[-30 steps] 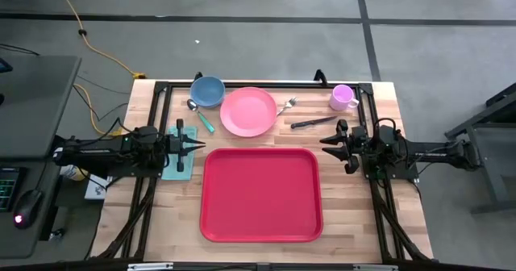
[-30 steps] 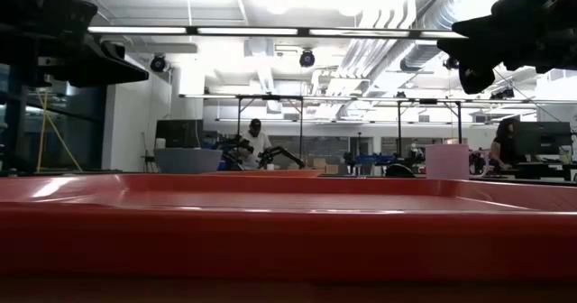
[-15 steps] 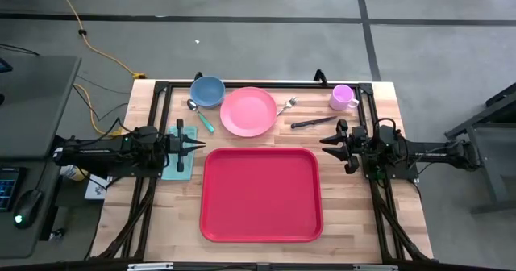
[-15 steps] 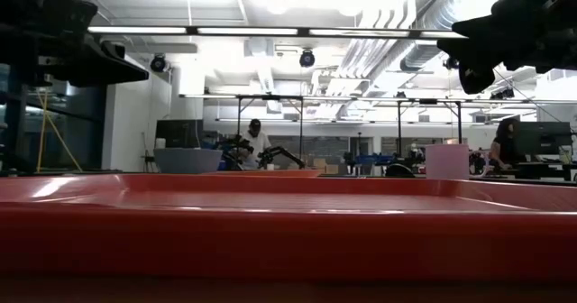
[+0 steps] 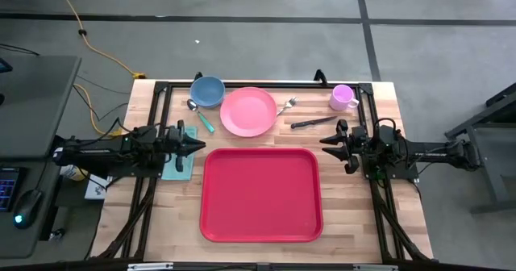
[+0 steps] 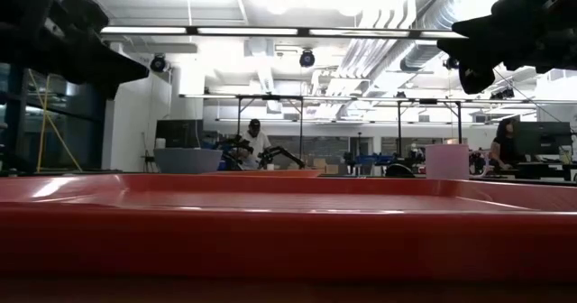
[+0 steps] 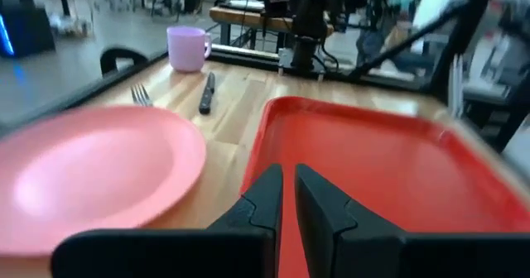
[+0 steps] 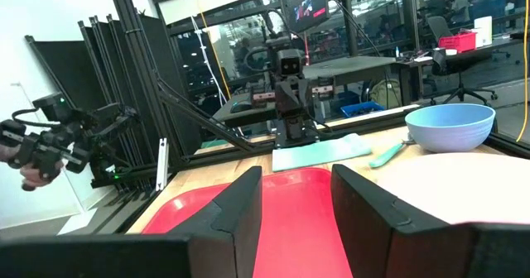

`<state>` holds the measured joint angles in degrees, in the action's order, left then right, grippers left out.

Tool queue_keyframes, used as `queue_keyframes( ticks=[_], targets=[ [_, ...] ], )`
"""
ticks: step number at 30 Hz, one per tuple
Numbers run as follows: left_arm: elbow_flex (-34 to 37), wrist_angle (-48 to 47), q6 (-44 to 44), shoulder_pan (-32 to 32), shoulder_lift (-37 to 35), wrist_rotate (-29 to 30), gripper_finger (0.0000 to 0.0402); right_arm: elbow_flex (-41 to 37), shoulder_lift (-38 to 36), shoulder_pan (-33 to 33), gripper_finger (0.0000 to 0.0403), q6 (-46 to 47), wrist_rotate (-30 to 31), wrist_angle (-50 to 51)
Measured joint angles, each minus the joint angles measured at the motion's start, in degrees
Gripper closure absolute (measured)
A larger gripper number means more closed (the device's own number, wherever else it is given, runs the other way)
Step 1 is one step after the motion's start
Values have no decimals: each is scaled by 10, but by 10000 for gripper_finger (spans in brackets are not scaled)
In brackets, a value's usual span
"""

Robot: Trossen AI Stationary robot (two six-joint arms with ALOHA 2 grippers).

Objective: Set up tray
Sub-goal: Put the purple mug on the red serving tray

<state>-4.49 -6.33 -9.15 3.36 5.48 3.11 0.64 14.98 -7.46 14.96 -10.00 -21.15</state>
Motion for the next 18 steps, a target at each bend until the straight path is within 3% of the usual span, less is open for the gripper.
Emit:
queue_keyframes(
  ticks=[4,10,18],
  targets=[
    [0,1,-58,0,0,0,337,0,0,0,279,0,0,0],
    [0,2,-66,0,0,3,337,0,0,0,279,4,0,0],
    [0,5,-82,0,0,43,337,0,0,0,279,166,-5,-17]
  ],
)
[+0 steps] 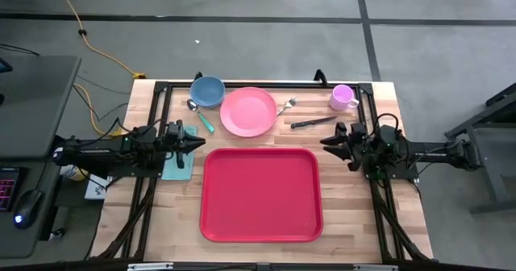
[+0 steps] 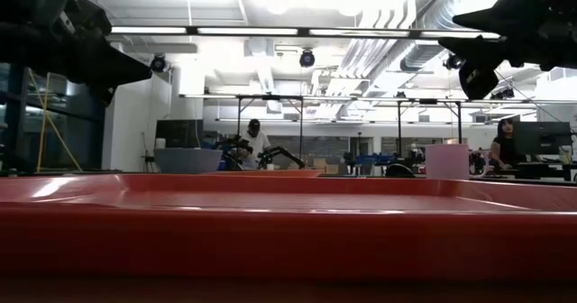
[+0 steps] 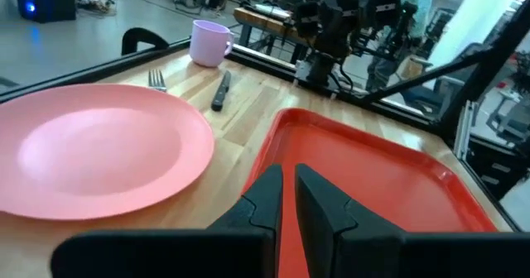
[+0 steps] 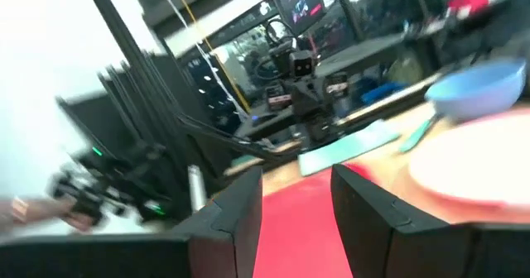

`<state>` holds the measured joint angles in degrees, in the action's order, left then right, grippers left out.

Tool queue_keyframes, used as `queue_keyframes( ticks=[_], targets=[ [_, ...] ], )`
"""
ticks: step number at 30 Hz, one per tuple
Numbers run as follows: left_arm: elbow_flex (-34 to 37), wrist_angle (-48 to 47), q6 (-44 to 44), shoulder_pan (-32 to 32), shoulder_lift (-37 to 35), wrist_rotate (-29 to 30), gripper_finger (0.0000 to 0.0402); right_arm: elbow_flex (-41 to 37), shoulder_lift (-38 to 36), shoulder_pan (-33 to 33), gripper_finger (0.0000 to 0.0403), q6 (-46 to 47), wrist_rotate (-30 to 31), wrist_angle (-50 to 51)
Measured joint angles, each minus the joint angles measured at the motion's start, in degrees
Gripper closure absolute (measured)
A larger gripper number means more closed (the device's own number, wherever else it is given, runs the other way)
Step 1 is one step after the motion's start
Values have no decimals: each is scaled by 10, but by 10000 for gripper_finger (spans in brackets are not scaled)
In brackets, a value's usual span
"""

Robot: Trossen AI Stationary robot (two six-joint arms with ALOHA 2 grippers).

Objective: Set up tray
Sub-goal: Put the purple mug on the red serving tray

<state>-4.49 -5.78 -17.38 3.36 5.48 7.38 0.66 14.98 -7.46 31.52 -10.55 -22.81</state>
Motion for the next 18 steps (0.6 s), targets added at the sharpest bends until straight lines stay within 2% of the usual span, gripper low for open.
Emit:
queue_keyframes(
  ticks=[3,7,11,14,18],
  targets=[
    [0,0,-5,0,0,5,337,0,0,0,279,38,-4,2],
    [0,0,-10,0,0,9,337,0,0,-1,279,6,43,-44],
    [0,0,-10,0,0,10,337,30,0,-1,279,-76,69,-82],
    [0,-1,-10,0,0,10,337,101,0,-1,279,-159,152,-11],
    [0,-4,-8,0,0,9,337,259,12,-1,279,-283,300,206]
  ],
)
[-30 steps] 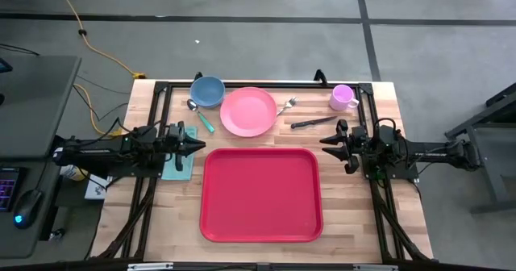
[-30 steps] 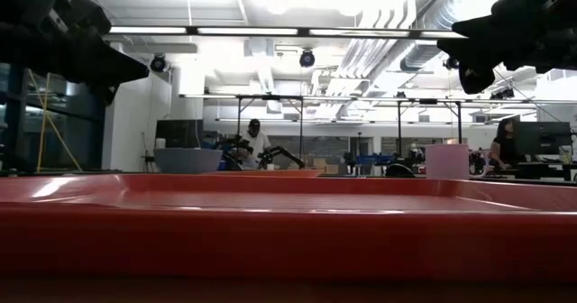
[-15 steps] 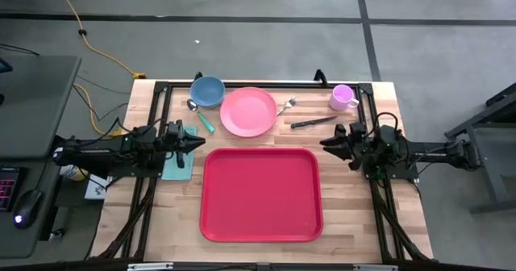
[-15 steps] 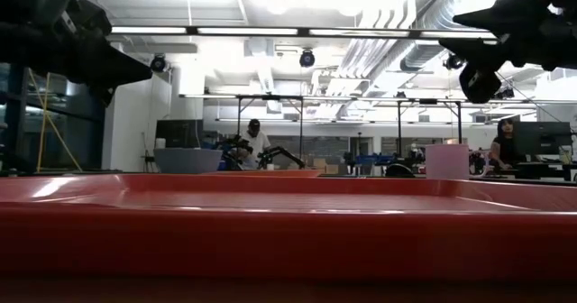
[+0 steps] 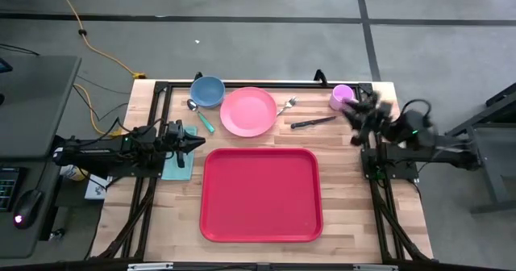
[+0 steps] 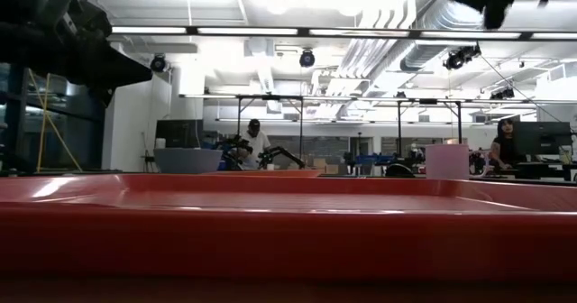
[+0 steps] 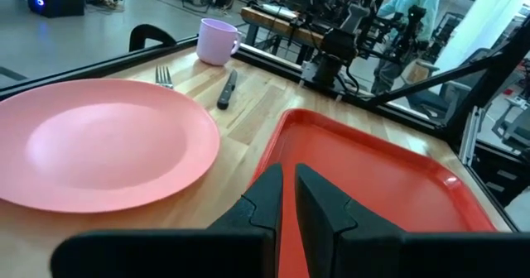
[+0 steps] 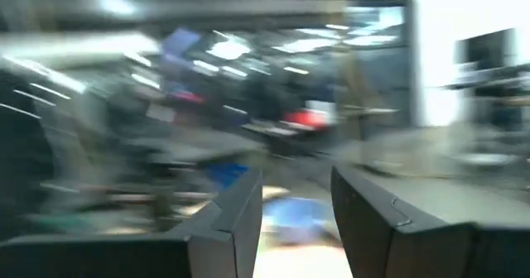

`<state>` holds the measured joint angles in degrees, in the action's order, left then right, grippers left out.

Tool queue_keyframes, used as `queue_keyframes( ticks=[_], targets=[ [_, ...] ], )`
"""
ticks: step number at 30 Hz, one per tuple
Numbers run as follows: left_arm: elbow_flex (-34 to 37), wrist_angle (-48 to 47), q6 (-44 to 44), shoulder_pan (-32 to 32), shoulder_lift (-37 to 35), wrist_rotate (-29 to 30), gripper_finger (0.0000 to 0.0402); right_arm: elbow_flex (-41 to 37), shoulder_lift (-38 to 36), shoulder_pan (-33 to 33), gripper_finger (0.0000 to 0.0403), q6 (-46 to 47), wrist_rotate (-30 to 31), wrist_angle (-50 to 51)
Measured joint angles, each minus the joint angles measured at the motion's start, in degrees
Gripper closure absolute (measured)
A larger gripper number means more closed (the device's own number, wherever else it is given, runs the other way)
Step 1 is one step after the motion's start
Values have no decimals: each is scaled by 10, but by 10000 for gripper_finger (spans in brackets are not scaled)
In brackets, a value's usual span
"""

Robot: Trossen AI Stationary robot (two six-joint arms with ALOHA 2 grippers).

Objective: Set up tray
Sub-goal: Put the purple mug on the red serving tray

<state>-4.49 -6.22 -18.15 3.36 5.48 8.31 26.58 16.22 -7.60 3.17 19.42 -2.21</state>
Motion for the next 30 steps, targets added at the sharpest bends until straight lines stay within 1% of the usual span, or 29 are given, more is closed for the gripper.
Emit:
queue_keyframes(
  ticks=[2,4,7,10,13,16,19,23,24,25,27,29,30],
  targets=[
    [0,0,4,0,0,-1,337,91,20,0,279,-25,86,111],
    [0,0,12,0,0,-1,337,183,48,0,279,-31,167,210],
    [0,0,21,0,0,-1,337,307,94,0,279,-14,260,342],
    [0,0,36,0,0,-1,337,411,137,0,279,-1,320,451],
    [0,0,47,0,0,-1,337,493,183,0,279,6,362,540],
    [0,0,56,0,0,-1,337,569,227,0,279,48,401,625],
    [0,0,63,0,0,-1,337,643,269,0,279,135,416,727],
    [0,0,63,0,0,-2,337,734,321,-9,279,299,411,913],
    [0,0,63,0,0,-2,337,746,331,-17,279,327,407,925],
    [0,0,63,0,0,-2,337,747,332,-31,279,322,398,913],
    [0,0,63,0,0,-2,337,747,334,-62,279,280,366,904],
    [0,1,63,0,0,-3,337,755,349,-102,279,271,353,923],
    [0,1,63,0,0,-3,337,750,352,-128,279,252,349,921]
  ],
)
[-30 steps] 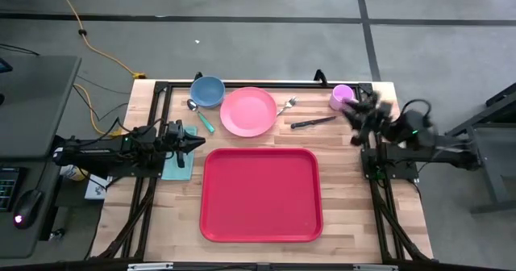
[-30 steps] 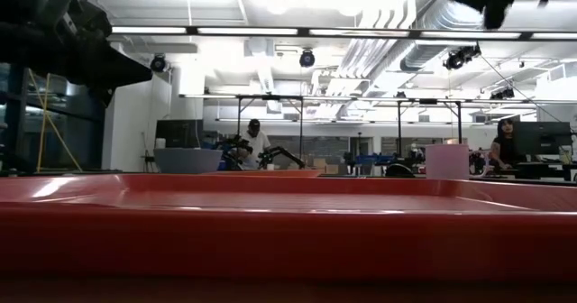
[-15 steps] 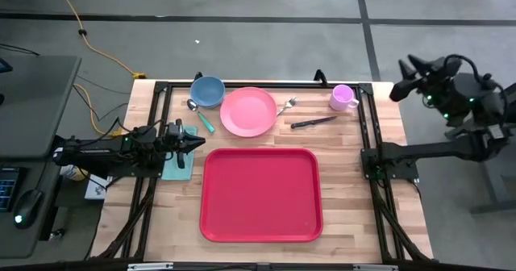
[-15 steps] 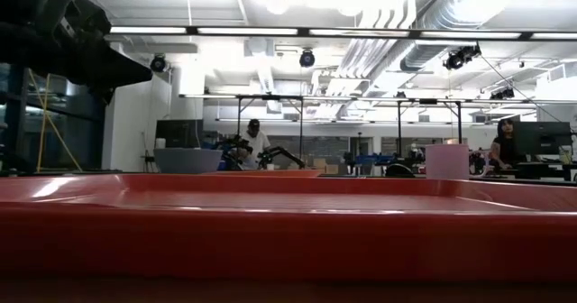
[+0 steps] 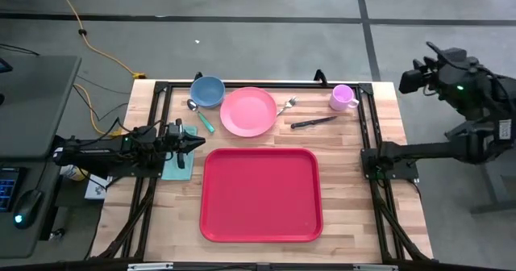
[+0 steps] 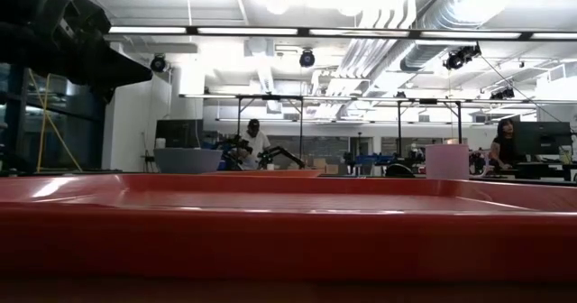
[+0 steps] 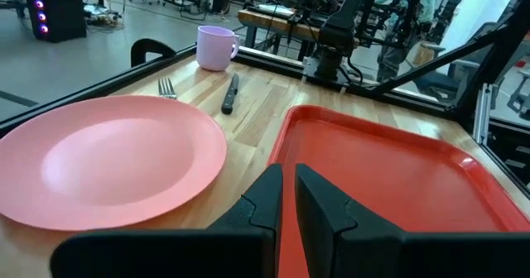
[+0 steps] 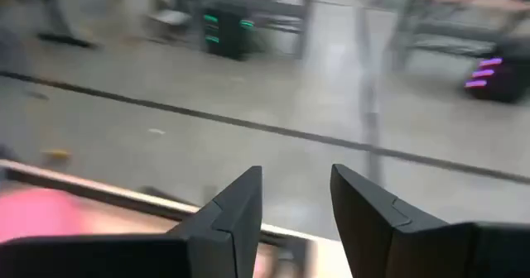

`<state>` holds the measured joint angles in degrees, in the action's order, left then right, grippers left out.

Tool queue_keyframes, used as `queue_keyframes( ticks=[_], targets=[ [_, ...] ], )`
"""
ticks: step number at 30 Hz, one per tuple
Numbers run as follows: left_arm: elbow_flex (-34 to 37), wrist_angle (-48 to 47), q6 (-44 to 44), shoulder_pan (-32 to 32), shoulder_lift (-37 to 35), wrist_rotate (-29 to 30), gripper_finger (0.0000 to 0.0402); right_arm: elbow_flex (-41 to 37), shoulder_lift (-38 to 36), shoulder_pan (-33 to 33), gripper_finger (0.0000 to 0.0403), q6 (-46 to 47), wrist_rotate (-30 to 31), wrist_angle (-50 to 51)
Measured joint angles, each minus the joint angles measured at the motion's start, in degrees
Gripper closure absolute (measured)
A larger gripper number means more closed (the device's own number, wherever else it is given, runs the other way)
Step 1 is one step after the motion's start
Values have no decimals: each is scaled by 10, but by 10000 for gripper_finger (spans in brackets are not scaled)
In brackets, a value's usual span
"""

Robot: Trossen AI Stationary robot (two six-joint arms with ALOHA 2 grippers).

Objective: Set up tray
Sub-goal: Put the purple mug on the red serving tray

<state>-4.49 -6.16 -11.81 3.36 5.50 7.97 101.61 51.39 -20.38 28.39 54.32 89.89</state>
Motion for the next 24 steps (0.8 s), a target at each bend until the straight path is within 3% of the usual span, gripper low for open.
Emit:
queue_keyframes(
  ticks=[7,12,17,24],
  targets=[
    [0,0,0,0,0,-21,336,9,28,-195,279,-87,-136,-9],
    [0,0,0,0,0,-26,337,56,36,-287,279,-131,-291,-15],
    [0,0,11,0,0,-25,337,138,33,-315,279,-154,-360,-11],
    [0,0,11,0,0,-25,336,224,14,-286,279,-167,-349,1]
  ],
)
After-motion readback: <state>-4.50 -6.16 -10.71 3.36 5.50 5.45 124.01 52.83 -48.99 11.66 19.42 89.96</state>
